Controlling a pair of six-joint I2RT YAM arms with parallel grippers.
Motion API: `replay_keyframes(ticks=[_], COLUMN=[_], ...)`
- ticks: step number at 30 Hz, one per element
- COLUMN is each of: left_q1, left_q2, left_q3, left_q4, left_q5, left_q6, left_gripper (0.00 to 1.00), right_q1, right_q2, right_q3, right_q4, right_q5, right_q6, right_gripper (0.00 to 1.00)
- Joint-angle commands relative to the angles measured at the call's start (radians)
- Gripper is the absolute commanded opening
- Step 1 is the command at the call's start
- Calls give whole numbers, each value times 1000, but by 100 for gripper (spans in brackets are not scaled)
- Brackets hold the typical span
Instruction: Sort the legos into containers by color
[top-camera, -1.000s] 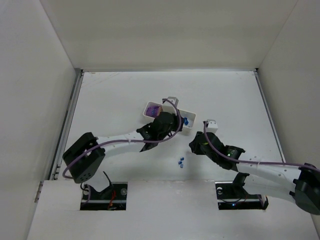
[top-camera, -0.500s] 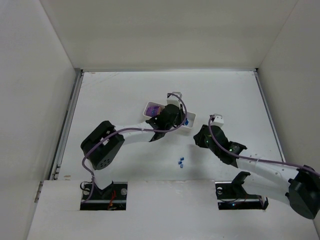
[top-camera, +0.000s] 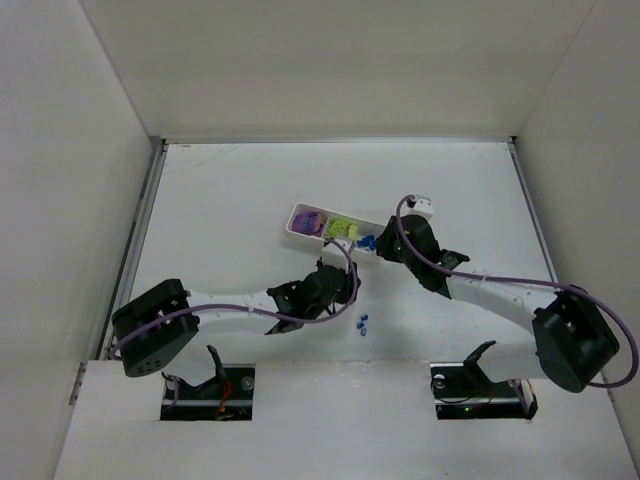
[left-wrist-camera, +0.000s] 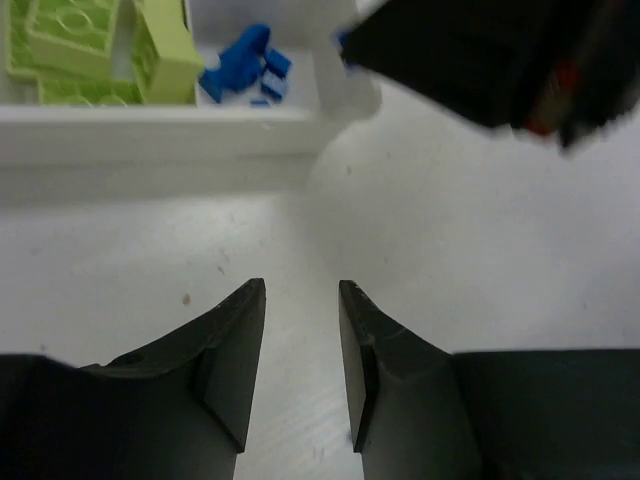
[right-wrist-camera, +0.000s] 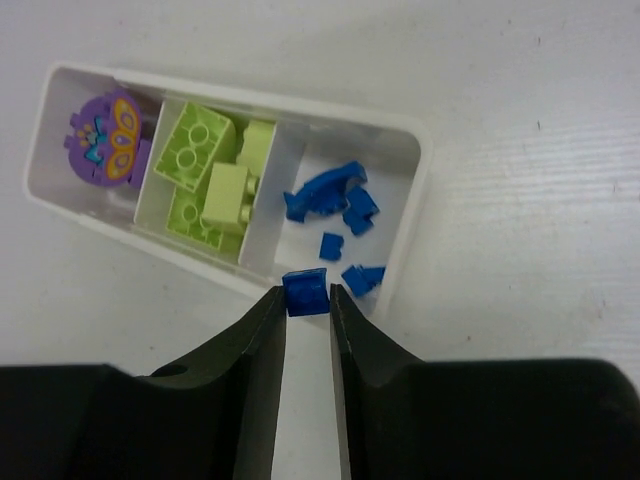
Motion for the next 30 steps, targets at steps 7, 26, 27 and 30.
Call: replay_keyframes(ticks=[7,26,27,30], left_q1=[-220,-294,-292,-289], left_q2=[-14,142,147,153], left_q3=[-57,-15,-14,-14], left_q4=[-43,-76,-76,-77], left_q5=[-68,-105,-102,-105], left_q6=[-38,-30,-28,-28], left_gripper=[36,24,23,18], right_q1=[-27,208,222,248], right_q2=[8,-262,-263,-265], right_q3=[62,-249,-257,-274], right_q4=[70,-31,-36,-36], right_q5=[28,55,63,72], right_q6=[-30,102,116,139], right_gripper=[50,49,48,46])
